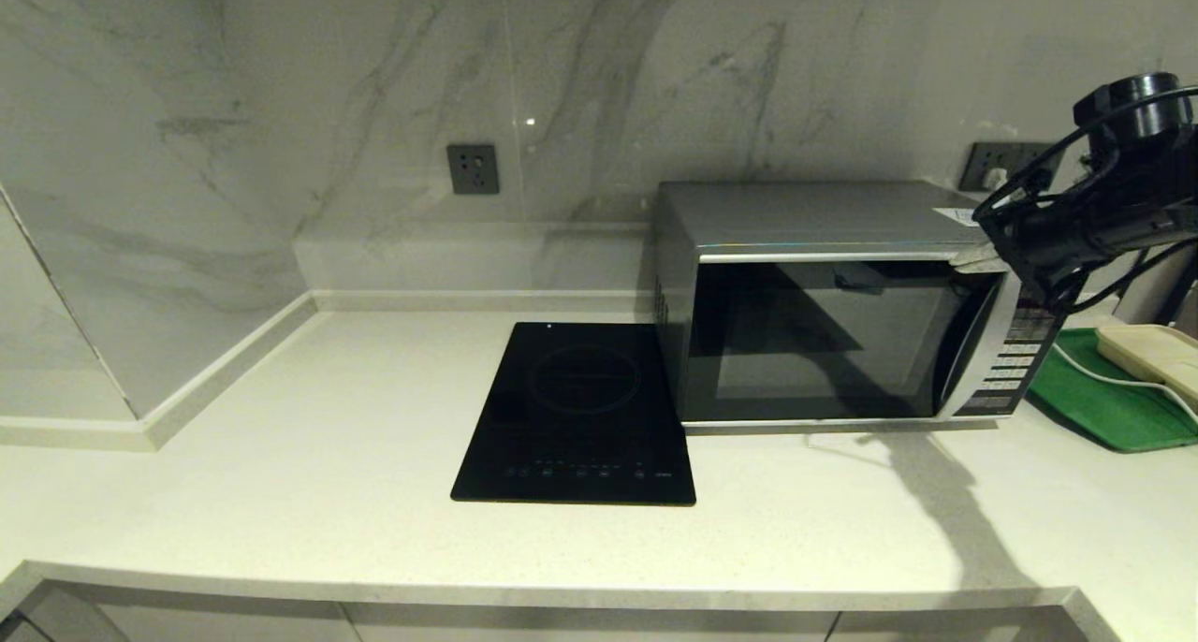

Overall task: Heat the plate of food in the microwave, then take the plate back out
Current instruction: Close the microwave oven, then open the microwave oven

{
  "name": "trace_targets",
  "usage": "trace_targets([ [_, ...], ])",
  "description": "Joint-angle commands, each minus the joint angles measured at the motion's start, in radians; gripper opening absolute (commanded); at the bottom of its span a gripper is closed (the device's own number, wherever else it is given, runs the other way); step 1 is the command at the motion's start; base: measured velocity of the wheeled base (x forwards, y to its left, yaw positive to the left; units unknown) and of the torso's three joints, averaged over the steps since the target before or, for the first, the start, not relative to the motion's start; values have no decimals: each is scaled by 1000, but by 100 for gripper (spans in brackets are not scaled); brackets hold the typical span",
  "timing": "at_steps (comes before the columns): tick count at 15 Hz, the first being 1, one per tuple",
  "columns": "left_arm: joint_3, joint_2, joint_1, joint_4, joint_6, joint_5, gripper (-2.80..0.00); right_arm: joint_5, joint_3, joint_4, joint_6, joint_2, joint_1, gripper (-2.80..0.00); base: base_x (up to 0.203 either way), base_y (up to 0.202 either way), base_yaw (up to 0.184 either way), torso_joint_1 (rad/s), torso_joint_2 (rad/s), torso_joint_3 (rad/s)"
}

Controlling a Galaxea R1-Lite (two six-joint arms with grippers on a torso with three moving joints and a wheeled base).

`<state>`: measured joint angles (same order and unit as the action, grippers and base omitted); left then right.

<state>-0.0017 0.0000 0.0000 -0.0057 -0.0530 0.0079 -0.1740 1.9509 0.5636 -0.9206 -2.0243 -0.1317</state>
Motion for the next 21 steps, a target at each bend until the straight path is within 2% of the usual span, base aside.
trace_targets([
  [1,0,0,0,0,-1,0,-280,-98,-44,59,-4,104,-47,-280,0,0,0,0,0,0],
  [4,0,0,0,0,-1,1,-280,-265,-207,131,25,272,-165,-280,0,0,0,0,0,0],
  [6,0,0,0,0,-1,1,-280,-371,-341,142,108,383,-287,-280,0,0,0,0,0,0],
  [8,0,0,0,0,-1,0,-280,-469,-471,146,248,470,-432,-280,0,0,0,0,0,0],
  [9,0,0,0,0,-1,0,-280,-492,-541,147,329,499,-499,-280,0,0,0,0,0,0],
  [12,0,0,0,0,-1,1,-280,-516,-722,148,601,556,-714,-280,0,0,0,0,0,0],
  [14,0,0,0,0,-1,0,-280,-533,-813,149,724,556,-792,-280,0,0,0,0,0,0],
  [15,0,0,0,0,-1,0,-280,-562,-826,148,734,535,-799,-280,0,0,0,0,0,0],
  [18,0,0,0,0,-1,0,-280,-768,-843,142,738,463,-834,-280,0,0,0,0,0,0],
  [21,0,0,0,0,-1,0,-280,-813,-858,34,740,318,-839,-280,0,0,0,0,0,0],
])
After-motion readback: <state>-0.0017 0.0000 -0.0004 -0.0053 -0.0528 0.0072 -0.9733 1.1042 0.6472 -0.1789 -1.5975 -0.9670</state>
